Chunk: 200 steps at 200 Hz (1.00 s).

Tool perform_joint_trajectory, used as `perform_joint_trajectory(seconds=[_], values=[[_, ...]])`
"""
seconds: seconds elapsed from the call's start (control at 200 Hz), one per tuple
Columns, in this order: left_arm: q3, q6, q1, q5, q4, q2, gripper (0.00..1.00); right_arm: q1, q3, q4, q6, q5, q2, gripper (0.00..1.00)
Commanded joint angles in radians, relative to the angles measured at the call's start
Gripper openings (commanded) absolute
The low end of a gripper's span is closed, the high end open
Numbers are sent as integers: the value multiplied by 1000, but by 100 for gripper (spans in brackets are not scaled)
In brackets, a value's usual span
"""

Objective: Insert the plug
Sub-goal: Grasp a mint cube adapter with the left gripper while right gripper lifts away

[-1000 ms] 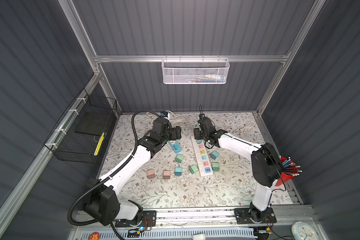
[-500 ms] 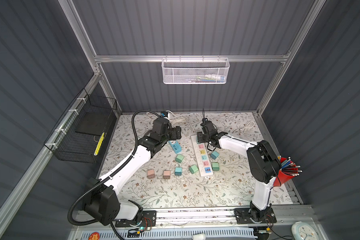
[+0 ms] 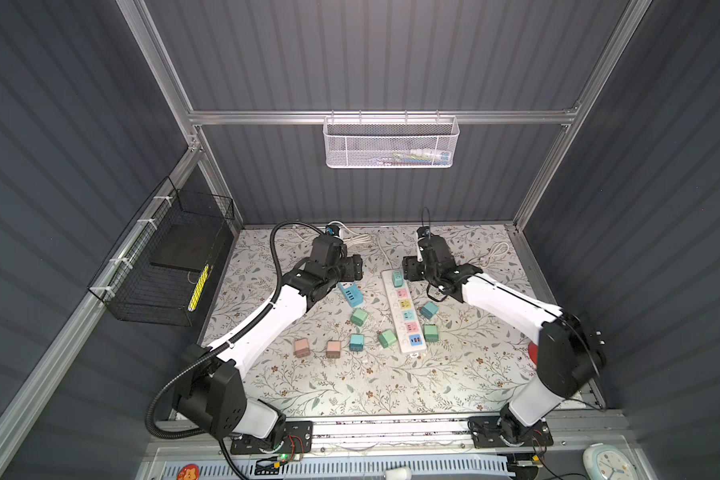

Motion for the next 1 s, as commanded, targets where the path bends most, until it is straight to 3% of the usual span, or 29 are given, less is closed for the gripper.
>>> perform_joint_trajectory(seconds=[0.0,0.085,0.195,0.28,0.425,0.996], values=[[33,39,-39,-8,-216,97,81,-3,-166,33,57,11,-118,74],[43,67,-98,-80,-314,146,81,-3,-311,96,63,-10,-230,80],[57,87,-159,-132,-403,185,81,-34,-379,41,101,-72,-297,85],[70,111,-170,-102,-463,230,80,-93,-374,-32,124,-219,-304,85],[62,155,-172,-69,-483,294,79,-114,-427,10,112,-295,-353,85],[120,204,-172,-50,-374,450,60,-121,-451,33,130,-256,-315,81]])
